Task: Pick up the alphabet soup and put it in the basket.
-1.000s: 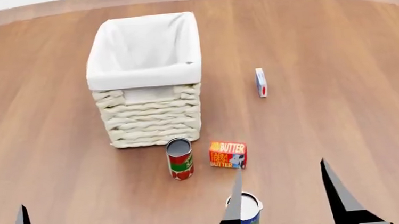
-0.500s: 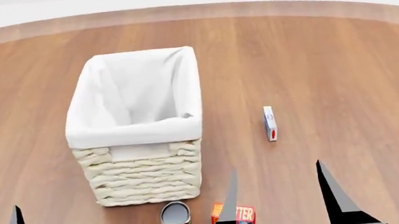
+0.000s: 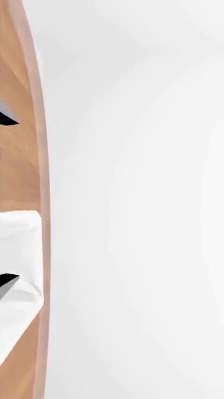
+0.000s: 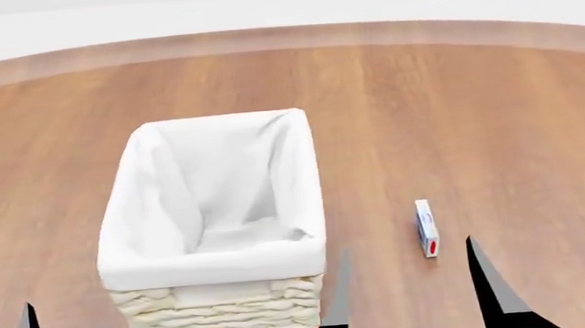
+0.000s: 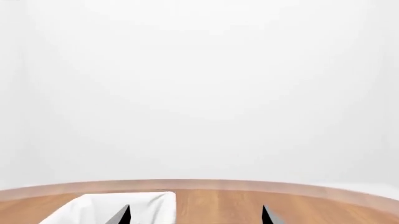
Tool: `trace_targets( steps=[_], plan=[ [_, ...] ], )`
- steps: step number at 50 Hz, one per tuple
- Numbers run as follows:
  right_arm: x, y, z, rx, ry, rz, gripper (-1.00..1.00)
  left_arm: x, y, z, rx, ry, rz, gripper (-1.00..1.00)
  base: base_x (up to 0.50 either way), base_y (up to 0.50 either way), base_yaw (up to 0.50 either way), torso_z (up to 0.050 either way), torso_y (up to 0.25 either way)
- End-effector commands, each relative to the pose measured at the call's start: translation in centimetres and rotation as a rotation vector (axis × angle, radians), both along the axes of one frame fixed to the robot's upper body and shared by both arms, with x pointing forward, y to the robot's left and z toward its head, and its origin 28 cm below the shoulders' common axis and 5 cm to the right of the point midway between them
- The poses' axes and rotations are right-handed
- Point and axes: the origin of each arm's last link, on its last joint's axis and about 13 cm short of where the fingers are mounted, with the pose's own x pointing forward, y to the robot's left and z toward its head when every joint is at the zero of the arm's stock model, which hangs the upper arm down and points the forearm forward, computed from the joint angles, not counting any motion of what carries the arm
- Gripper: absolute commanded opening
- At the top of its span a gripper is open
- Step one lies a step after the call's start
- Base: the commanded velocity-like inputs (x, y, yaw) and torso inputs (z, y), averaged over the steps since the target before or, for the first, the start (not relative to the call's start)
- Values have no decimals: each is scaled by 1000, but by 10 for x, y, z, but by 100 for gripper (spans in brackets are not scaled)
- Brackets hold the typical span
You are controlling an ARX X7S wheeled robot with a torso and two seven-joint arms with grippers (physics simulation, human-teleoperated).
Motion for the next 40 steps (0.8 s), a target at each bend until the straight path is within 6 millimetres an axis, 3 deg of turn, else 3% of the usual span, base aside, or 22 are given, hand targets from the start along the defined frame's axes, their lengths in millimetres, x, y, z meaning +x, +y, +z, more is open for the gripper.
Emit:
trace_targets(
  steps=[1,25,34,38,40],
  plan=[
    [0,1,-1,11,3,11,100,0,-1,-1,3,5,-2,100,0,500,0,0,0],
    [3,1,0,-7,5,5,100,1,-2,-2,15,11,-5,100,0,500,0,0,0],
    [-3,0,2,-38,-51,36,100,1,-1,-2,17,12,3,100,0,0,0,0,0],
    [-3,-8,4,-12,-41,19,100,2,-1,-4,25,16,12,100,0,0,0,0,0],
    [-3,-23,3,-39,-11,-12,100,4,0,-7,24,23,13,100,0,0,0,0,0]
  ],
)
